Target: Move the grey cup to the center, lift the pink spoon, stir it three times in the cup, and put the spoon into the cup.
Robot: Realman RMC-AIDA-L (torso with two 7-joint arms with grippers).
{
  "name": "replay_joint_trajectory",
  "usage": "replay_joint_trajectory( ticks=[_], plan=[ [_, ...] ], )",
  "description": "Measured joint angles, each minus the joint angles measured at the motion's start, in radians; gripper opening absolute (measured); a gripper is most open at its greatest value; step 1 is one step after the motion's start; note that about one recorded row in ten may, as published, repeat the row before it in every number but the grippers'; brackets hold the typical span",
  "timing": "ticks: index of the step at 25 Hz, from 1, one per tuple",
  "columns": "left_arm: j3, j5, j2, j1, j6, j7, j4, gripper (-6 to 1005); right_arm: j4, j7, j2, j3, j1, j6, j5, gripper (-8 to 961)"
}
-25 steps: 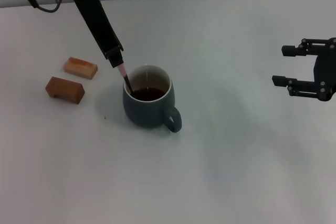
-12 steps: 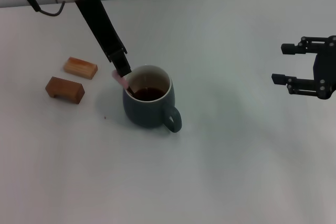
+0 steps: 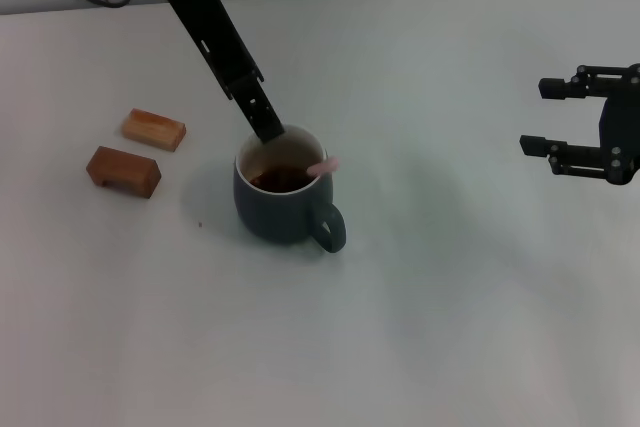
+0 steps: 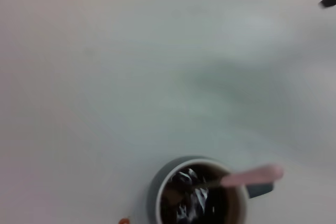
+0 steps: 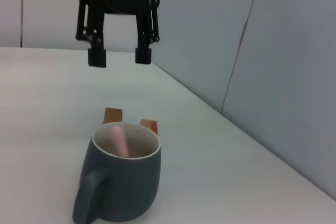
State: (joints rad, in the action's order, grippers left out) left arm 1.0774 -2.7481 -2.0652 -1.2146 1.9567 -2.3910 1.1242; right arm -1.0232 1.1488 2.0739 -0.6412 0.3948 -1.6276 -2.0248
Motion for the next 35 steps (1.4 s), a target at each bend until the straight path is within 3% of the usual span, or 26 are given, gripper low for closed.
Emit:
replay_joint_trajectory(
  ticks=[7, 11, 17, 18, 20, 24, 32, 34, 35],
  plan=[
    [-0.13, 0.1, 0.01, -0.001, 0.034, 0.033, 0.016, 810, 0.0, 0.0, 0.0, 0.0, 0.001, 0.002, 0.0, 650],
    [-0.212, 0.202, 0.022, 0.018, 0.044, 0.07, 0.031, 807, 0.0, 0.0, 0.0, 0.0, 0.002, 0.002, 0.0, 650],
    [-0.264, 0.473, 0.076, 0.11, 0.042, 0.119, 0.035, 803, 0.0, 0.0, 0.0, 0.001, 0.003, 0.003, 0.0, 651],
    [-0.264, 0.473, 0.076, 0.11, 0.042, 0.119, 0.035, 802, 0.0, 0.0, 0.0, 0.001, 0.003, 0.003, 0.0, 651],
    [-0.268, 0.595, 0.107, 0.167, 0.033, 0.138, 0.032, 801, 0.0, 0.0, 0.0, 0.004, 0.003, 0.003, 0.0, 651],
    [-0.268, 0.667, 0.133, 0.234, 0.025, 0.162, 0.028, 798, 0.0, 0.0, 0.0, 0.012, 0.003, 0.003, 0.0, 651],
    [-0.271, 0.675, 0.13, 0.35, 0.013, 0.263, 0.035, 792, 0.001, 0.0, 0.0, 0.024, 0.002, 0.003, 0.005, 650],
    [-0.271, 0.675, 0.13, 0.35, 0.013, 0.263, 0.035, 791, 0.004, 0.0, 0.0, 0.029, -0.002, 0.001, 0.015, 650],
    [-0.277, 0.685, 0.129, 0.387, 0.013, 0.299, 0.035, 790, 0.004, 0.0, -0.001, 0.032, -0.005, -0.002, 0.021, 650]
  ],
)
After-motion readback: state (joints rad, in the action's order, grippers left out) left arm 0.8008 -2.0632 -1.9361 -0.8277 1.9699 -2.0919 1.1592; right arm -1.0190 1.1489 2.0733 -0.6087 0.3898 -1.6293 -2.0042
